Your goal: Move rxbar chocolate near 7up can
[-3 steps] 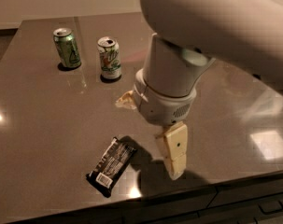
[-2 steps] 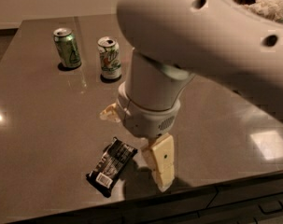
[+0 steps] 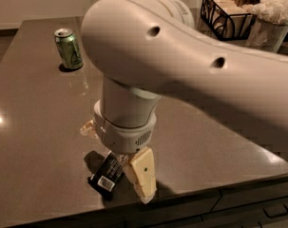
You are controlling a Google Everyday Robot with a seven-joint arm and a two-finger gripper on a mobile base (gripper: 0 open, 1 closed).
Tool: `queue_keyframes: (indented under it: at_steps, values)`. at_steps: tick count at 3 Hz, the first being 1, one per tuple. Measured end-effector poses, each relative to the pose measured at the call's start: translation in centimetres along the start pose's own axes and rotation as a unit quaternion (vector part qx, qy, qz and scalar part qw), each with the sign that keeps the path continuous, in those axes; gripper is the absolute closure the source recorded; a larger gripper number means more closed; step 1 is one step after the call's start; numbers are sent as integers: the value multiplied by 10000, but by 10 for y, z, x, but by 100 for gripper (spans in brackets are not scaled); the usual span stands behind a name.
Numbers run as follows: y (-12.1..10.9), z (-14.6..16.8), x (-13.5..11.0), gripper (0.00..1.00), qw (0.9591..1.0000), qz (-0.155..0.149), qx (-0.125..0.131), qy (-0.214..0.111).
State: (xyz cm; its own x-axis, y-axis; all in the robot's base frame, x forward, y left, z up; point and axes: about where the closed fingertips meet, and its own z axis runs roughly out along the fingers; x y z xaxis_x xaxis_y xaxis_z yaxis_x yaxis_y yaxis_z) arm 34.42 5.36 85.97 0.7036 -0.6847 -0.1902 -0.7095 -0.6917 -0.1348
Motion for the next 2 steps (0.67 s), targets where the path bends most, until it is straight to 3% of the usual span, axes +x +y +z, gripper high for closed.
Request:
queue_keyframes:
  at_steps: [1, 2]
  values:
    - [-8, 17, 4, 0, 9997, -25, -162, 165]
    - [-9, 27, 15, 15, 9990, 2, -307, 319]
